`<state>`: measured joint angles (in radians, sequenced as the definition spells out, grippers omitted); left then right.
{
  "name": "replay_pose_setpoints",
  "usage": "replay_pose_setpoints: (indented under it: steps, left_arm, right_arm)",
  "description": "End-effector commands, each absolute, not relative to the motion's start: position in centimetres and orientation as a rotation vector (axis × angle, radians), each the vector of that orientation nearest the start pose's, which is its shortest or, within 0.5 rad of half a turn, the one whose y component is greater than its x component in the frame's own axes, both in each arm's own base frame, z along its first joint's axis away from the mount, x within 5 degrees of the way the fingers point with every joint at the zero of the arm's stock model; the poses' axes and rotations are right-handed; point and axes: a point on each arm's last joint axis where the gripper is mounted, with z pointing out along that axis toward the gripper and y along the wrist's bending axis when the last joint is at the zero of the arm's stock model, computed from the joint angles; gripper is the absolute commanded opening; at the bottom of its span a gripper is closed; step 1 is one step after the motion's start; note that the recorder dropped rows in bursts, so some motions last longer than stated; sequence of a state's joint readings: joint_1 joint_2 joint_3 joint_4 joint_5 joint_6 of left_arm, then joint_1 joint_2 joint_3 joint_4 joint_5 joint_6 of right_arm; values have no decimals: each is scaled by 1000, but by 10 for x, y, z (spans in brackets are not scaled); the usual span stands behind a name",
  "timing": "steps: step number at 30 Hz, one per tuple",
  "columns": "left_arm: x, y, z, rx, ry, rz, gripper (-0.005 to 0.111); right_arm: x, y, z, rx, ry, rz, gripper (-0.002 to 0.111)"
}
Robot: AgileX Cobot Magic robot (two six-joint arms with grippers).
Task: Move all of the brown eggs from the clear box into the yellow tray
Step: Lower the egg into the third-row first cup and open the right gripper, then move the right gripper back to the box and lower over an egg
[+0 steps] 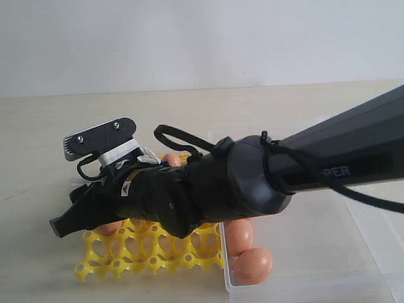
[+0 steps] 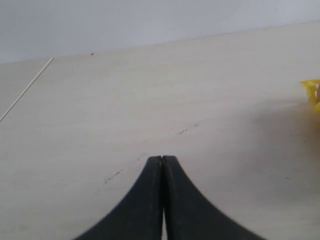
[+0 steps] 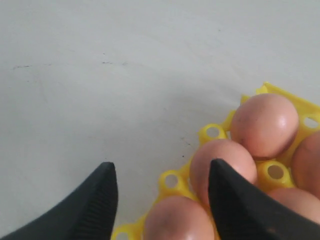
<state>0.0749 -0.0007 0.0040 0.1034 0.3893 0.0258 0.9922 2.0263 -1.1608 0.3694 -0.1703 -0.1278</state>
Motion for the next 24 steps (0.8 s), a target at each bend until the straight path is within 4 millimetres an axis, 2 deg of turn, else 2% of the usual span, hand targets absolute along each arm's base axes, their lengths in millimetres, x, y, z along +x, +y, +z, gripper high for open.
replay_pose_setpoints:
  steps: [1, 4, 5, 11, 17, 24]
  left_arm:
    - [52, 7, 179, 19, 1865, 166, 0]
    - [52, 7, 179, 19, 1865, 166, 0]
    - [52, 7, 179, 19, 1865, 166, 0]
    - [52, 7, 179, 19, 1865, 166, 0]
    - [52, 7, 179, 19, 1865, 166, 0]
    - [52, 7, 179, 19, 1865, 166, 0]
  right_arm:
    - [228, 349, 183, -935, 2081, 609, 29]
    - [220, 338, 201, -1060, 2100, 582, 3]
    - [218, 332, 205, -1071, 2120, 580, 0]
    - [221, 282, 211, -1006, 2211, 529, 1]
    - [237, 232, 213, -862, 2307, 470, 16]
    - [266, 199, 209, -684, 2401, 414, 51]
